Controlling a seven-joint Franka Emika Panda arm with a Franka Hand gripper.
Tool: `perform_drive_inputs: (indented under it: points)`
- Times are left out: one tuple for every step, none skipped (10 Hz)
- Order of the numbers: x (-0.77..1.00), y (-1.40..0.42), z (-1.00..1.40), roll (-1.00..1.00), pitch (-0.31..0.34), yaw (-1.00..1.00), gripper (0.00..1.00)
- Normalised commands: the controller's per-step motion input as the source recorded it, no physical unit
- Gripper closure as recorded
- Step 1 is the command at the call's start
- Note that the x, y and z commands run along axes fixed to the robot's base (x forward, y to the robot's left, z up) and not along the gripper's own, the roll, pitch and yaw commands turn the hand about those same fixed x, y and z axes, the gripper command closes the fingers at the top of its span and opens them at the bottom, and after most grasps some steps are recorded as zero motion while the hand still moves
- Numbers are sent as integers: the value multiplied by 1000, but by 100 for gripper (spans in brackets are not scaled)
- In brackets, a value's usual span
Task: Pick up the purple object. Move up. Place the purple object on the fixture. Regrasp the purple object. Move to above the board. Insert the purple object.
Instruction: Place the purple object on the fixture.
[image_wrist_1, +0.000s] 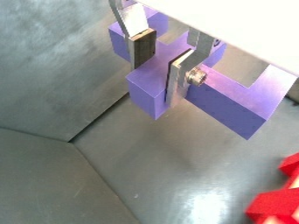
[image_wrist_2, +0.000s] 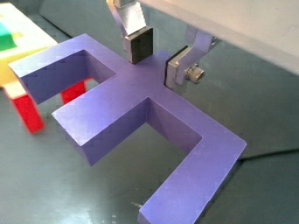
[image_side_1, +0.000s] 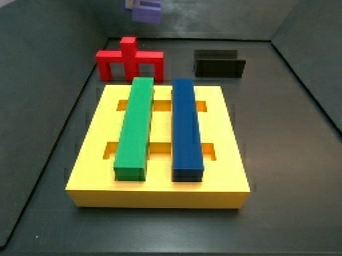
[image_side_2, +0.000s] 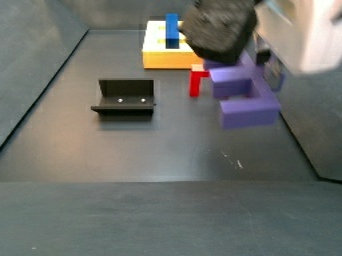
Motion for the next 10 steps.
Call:
perform_drive_inputs:
  points:
    - [969, -134, 129, -123, 306, 166, 100]
    - [951, -83, 74, -111, 389, 166, 100]
    - [931, -111, 29, -94, 331, 231, 100]
    - [931, -163, 0, -86, 263, 263, 100]
    - [937, -74, 0, 0, 314, 280, 100]
    - [880, -51, 0, 20, 300, 389, 100]
    - [814, -40, 0, 97, 291, 457, 100]
    - [760, -43, 0, 120, 274, 506, 100]
    - [686, -49, 0, 151, 217, 574, 100]
    - [617, -54, 0, 146, 197, 623, 100]
